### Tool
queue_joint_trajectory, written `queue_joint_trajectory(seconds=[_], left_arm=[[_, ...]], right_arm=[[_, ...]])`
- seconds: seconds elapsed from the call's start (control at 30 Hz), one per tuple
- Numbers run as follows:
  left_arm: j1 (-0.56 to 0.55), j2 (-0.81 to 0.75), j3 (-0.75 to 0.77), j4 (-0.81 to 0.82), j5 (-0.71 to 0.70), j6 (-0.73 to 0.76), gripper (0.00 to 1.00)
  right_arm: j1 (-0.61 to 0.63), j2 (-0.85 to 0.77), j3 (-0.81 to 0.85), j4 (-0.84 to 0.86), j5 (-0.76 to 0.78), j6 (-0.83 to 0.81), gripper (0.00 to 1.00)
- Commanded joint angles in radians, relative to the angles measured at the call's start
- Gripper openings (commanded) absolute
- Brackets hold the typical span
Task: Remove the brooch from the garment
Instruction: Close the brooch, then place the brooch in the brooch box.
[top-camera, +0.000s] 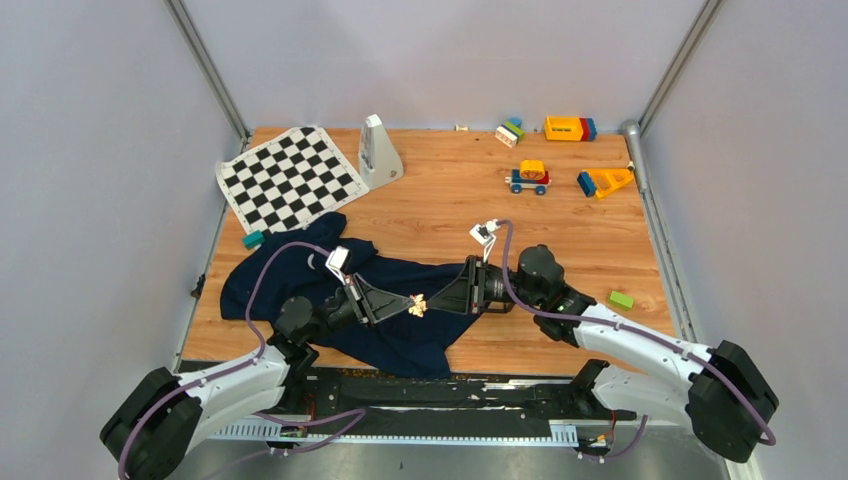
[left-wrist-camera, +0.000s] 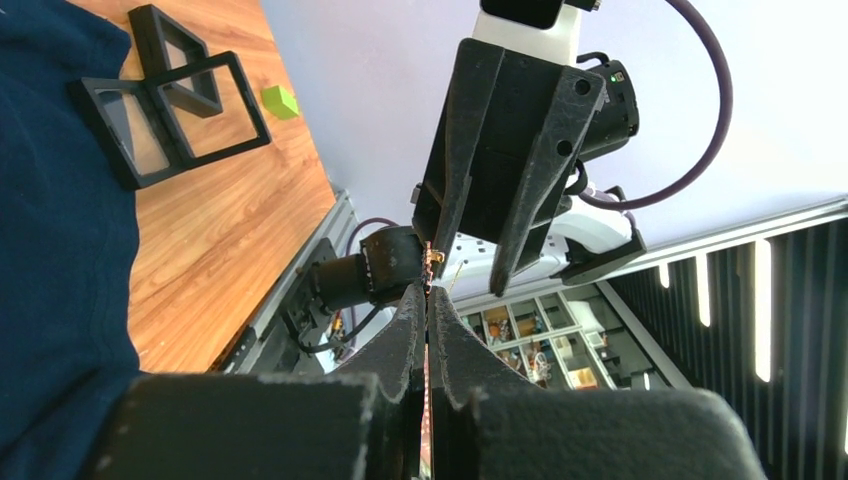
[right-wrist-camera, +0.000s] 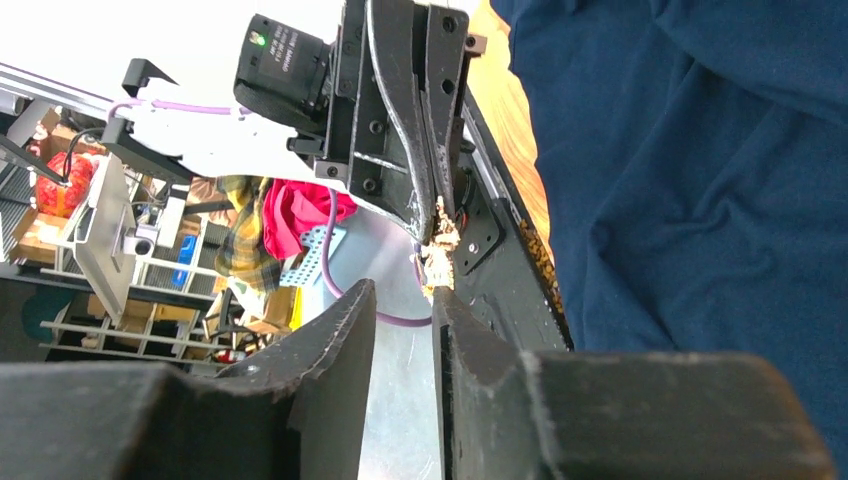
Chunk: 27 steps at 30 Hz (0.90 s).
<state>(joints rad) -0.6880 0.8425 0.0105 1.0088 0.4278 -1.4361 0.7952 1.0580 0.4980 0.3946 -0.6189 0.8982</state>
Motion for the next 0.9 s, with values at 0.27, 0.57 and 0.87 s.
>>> queue_joint_trajectory(seconds=[0.27,0.57,0.87], left_arm=[[-0.002,-0.072,0.013,0.033,-0.002,-0.021,0.00],[-0.003,-0.072,0.013,0.033,0.002,-0.023,0.00],[-0.004,-0.064,0.014,0.030,0.005,-0.015,0.00]], right_arm=[[-0.004,-0.016,-0.028,0.112,-0.011,0.008,0.48],[-0.003,0.032,-0.012,0.172,-0.038,0.039,0.30],[0.000,0.066,0.017,0.148,-0.067,0.043,0.10]])
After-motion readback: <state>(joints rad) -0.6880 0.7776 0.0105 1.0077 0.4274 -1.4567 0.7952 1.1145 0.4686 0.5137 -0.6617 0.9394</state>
